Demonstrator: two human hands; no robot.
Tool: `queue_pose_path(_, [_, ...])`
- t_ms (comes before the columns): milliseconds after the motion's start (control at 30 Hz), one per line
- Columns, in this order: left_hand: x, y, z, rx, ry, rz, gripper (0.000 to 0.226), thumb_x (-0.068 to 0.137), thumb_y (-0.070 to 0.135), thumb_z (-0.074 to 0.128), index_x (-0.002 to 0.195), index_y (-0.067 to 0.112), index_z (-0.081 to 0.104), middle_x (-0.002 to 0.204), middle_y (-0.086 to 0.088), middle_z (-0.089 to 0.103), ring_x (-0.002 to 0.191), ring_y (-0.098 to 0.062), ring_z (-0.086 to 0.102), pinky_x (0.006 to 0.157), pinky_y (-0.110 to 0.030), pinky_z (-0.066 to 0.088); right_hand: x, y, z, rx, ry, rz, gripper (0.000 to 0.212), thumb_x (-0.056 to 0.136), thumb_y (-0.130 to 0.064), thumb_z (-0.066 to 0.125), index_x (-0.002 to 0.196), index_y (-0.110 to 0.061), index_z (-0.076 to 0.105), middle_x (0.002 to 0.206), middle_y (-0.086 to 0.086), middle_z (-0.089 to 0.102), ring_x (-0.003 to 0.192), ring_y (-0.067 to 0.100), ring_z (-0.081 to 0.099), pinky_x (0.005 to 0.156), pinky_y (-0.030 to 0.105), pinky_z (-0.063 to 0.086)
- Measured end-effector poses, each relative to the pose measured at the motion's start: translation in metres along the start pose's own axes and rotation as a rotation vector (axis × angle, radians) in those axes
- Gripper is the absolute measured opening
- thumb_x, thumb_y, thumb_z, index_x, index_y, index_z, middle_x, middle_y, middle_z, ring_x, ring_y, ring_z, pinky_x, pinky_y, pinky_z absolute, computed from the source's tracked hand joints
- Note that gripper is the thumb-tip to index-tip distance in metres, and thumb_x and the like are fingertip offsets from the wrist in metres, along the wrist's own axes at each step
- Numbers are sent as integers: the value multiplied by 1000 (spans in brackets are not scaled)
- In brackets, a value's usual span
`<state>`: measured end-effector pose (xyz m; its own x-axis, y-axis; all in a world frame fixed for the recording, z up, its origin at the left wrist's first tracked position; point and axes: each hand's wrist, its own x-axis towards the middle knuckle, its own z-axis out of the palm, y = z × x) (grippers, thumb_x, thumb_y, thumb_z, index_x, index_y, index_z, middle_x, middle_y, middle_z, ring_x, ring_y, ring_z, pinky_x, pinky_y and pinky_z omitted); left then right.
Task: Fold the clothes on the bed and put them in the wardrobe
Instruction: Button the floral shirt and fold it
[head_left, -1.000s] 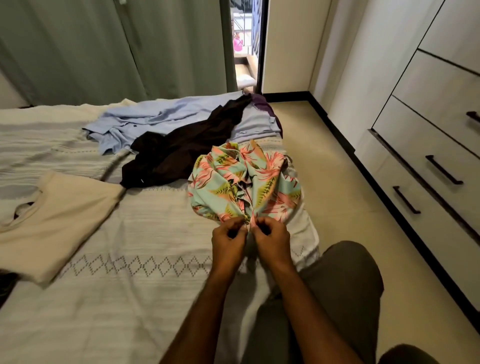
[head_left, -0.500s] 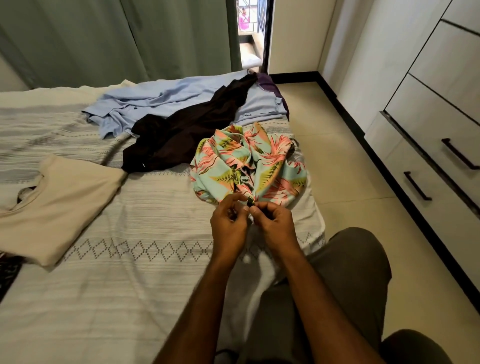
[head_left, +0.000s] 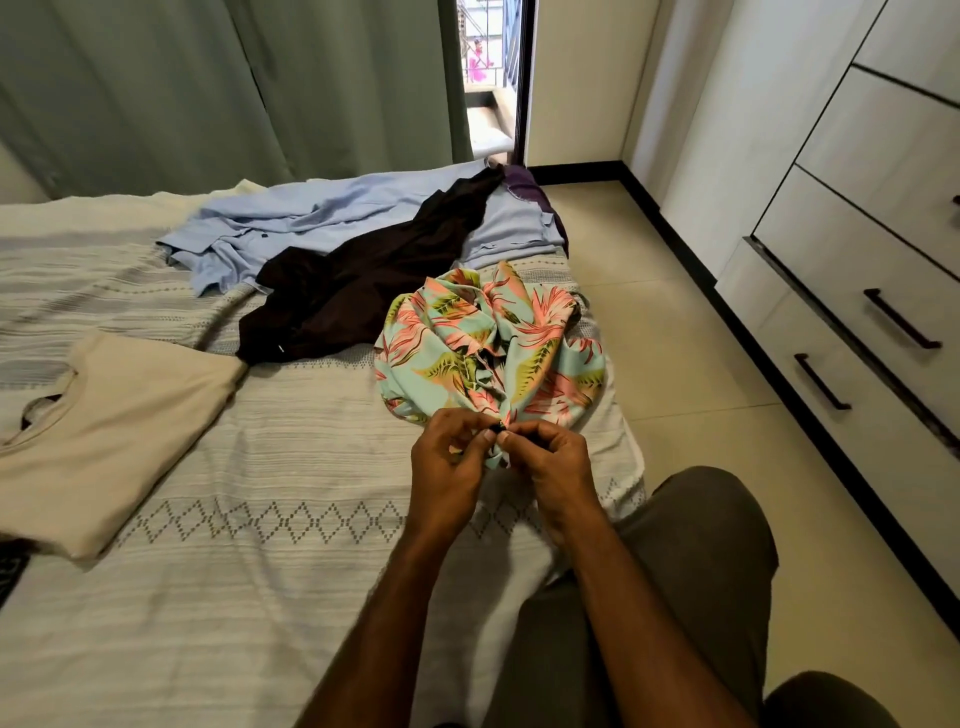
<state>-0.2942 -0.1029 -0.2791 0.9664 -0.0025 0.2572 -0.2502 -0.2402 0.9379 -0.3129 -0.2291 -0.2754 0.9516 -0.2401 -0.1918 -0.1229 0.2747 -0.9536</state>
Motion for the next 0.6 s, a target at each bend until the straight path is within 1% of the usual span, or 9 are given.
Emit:
queue_pose_path(167, [-2, -5, -1, 19, -78, -12, 9, 94, -2, 63, 96, 5, 68, 95, -6, 61, 86, -4, 59, 73, -16, 51, 1, 2, -2, -51, 20, 23, 9, 83, 1, 75, 78, -7, 73, 67, 2, 68, 62, 7, 60, 60, 22, 51])
queue_pose_path(233, [-2, -6, -1, 18, -78, -16, 10, 96, -1, 61, 96, 7, 67, 95, -7, 61, 87, -7, 58, 74, -20, 52, 2, 4, -2, -51, 22, 42, 12, 82, 0, 76, 76, -10, 73, 66, 1, 68, 63, 8, 60, 60, 23, 51])
queue_pose_path(300, [-1, -5, -1, -20, -67, -36, 9, 97, 1, 60, 96, 7, 67, 97, -8, 61, 89, -8, 59, 75, -22, 53, 2, 4, -2, -33, 26, 59, 9, 85, -2, 75, 79, -10, 74, 70, 1, 70, 66, 9, 63, 62, 24, 53])
queue_pose_path(333, [-1, -4, -1, -32, -66, -38, 9, 98, 2, 59, 97, 7, 66, 99, -8, 61, 90, -5, 59, 76, -20, 52, 2, 3, -2, -16, 27, 63, 6, 87, -4, 74, 84, -10, 75, 73, 1, 72, 68, 9, 65, 64, 24, 54])
queue_pose_path(400, [1, -3, -3, -7, -76, 6, 8, 100, 7, 57, 101, 8, 65, 109, -5, 60, 102, -2, 58, 83, -16, 49, 2, 3, -1, -21, 40, 44, 7, 90, -8, 72, 91, -14, 76, 79, -4, 76, 73, 4, 69, 67, 21, 56])
queue_pose_path(467, [3, -4, -8, 38, -91, 68, 15, 98, 15, 54, 107, 8, 65, 124, 0, 60, 120, -6, 55, 96, -16, 46, 3, 5, 0, -93, 81, 3, 7, 91, -13, 72, 93, -18, 77, 84, -4, 77, 78, 1, 70, 73, 24, 58])
queue_pose_path(500, [4, -5, -11, 43, -102, 88, 18, 98, 17, 54, 109, 9, 65, 128, 2, 61, 124, -8, 54, 101, -20, 45, 3, 5, 0, -120, 112, -12, 6, 91, -15, 73, 93, -18, 77, 85, -3, 77, 80, 3, 70, 75, 27, 59])
queue_pose_path(567, [7, -8, -14, 19, -134, 97, 20, 99, 22, 53, 111, 12, 66, 126, 2, 64, 126, -17, 56, 106, -37, 47, 6, 6, -1, -122, 173, -28, 5, 89, -14, 75, 90, -19, 78, 86, 0, 77, 82, 8, 71, 77, 34, 60])
queue_pose_path(600, [8, -8, -16, 10, -153, 85, 21, 99, 25, 52, 111, 15, 66, 123, 2, 66, 124, -20, 57, 105, -46, 48, 6, 7, -2, -110, 189, -34, 7, 88, -13, 76, 87, -20, 78, 85, 1, 77, 82, 10, 71, 77, 35, 60])
